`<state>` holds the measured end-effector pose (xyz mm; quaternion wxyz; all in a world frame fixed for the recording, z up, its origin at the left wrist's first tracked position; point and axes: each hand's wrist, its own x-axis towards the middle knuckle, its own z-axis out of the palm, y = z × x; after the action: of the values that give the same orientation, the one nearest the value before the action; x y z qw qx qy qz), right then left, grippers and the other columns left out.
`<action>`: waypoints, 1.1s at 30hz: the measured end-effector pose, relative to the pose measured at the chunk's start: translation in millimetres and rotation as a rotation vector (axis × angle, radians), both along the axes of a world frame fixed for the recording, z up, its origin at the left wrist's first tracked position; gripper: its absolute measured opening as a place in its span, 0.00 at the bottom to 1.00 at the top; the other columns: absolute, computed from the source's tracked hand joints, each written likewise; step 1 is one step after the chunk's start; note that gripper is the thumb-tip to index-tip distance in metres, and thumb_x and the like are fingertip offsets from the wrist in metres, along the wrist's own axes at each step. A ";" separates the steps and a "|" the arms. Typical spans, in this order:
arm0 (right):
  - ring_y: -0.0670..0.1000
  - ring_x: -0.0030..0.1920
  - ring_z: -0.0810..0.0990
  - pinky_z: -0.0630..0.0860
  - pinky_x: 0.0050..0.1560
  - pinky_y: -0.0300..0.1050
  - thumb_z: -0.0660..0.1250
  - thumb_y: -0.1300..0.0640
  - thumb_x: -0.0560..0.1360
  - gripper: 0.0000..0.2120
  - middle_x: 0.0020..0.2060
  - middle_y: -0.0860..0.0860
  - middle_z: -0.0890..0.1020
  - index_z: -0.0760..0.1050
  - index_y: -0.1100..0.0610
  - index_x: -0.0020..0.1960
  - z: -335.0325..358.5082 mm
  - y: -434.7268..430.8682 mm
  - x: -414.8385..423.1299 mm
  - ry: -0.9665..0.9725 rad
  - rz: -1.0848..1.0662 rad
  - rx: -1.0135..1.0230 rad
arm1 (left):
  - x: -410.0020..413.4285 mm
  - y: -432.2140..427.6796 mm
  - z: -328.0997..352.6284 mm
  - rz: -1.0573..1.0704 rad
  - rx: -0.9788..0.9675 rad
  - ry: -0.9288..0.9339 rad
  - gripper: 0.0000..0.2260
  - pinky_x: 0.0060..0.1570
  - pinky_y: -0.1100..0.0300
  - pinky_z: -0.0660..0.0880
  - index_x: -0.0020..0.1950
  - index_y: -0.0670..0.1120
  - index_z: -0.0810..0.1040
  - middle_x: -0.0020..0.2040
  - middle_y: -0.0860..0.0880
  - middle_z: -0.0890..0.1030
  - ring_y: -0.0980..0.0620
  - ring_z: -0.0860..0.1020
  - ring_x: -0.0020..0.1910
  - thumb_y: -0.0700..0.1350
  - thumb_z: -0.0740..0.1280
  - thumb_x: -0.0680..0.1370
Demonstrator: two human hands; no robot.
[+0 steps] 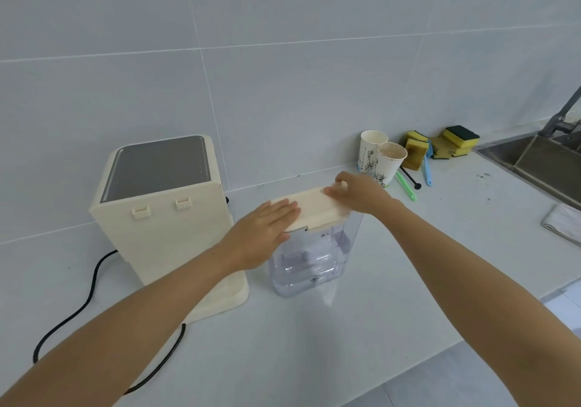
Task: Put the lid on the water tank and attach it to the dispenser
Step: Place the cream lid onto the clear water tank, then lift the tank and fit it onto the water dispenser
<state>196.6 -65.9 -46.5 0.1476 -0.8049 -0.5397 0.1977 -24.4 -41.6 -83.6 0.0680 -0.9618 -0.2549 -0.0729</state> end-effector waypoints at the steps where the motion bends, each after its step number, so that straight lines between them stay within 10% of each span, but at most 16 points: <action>1: 0.57 0.58 0.73 0.69 0.50 0.47 0.59 0.41 0.72 0.26 0.58 0.59 0.75 0.68 0.55 0.63 -1.1 -2.9 1.8 -0.002 -0.016 0.004 | -2.6 2.9 -0.2 0.008 -0.002 -0.012 0.30 0.58 0.56 0.73 0.60 0.39 0.77 0.59 0.43 0.82 0.45 0.81 0.57 0.52 0.39 0.81; 8: 0.60 0.52 0.75 0.70 0.45 0.49 0.57 0.41 0.74 0.26 0.55 0.61 0.77 0.67 0.57 0.64 -6.5 -24.9 2.1 -0.028 -0.036 0.030 | -12.2 9.9 -1.7 0.085 -0.093 -0.082 0.32 0.50 0.48 0.76 0.63 0.34 0.74 0.61 0.38 0.79 0.38 0.79 0.57 0.56 0.41 0.79; 13: 0.59 0.48 0.73 0.68 0.42 0.47 0.55 0.41 0.74 0.27 0.59 0.63 0.74 0.63 0.55 0.67 -15.4 -31.7 3.2 -0.044 0.013 0.020 | -14.2 13.1 -9.7 0.160 -0.315 -0.258 0.30 0.74 0.55 0.55 0.75 0.42 0.53 0.77 0.45 0.55 0.49 0.56 0.76 0.56 0.55 0.78; 18: 0.57 0.73 0.59 0.58 0.70 0.49 0.54 0.44 0.76 0.34 0.75 0.57 0.57 0.43 0.55 0.75 -29.8 -55.0 8.7 0.393 -0.056 0.227 | -8.5 6.9 -19.4 0.310 -0.484 -0.355 0.43 0.75 0.55 0.48 0.75 0.43 0.37 0.78 0.47 0.43 0.50 0.46 0.77 0.52 0.66 0.74; 25: 0.54 0.71 0.65 0.64 0.67 0.50 0.63 0.54 0.74 0.40 0.74 0.54 0.60 0.40 0.55 0.75 -57.2 -68.6 19.8 0.683 -0.085 0.223 | 2.3 12.6 -46.0 0.549 -0.984 -0.428 0.50 0.70 0.57 0.58 0.75 0.47 0.36 0.78 0.47 0.50 0.47 0.56 0.75 0.50 0.72 0.69; 33: 0.52 0.65 0.67 0.64 0.63 0.43 0.72 0.64 0.67 0.38 0.69 0.54 0.67 0.57 0.56 0.71 -98.3 -67.1 13.9 0.705 -0.091 0.055 | 13.5 21.2 -65.4 0.528 -1.134 -0.388 0.46 0.69 0.57 0.60 0.76 0.45 0.47 0.75 0.48 0.60 0.47 0.60 0.73 0.43 0.75 0.68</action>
<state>210.5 -132.9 -144.8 0.3551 -0.7061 -0.4243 0.4419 -10.9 -20.4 -149.1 -0.4813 -0.7231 -0.4889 -0.0803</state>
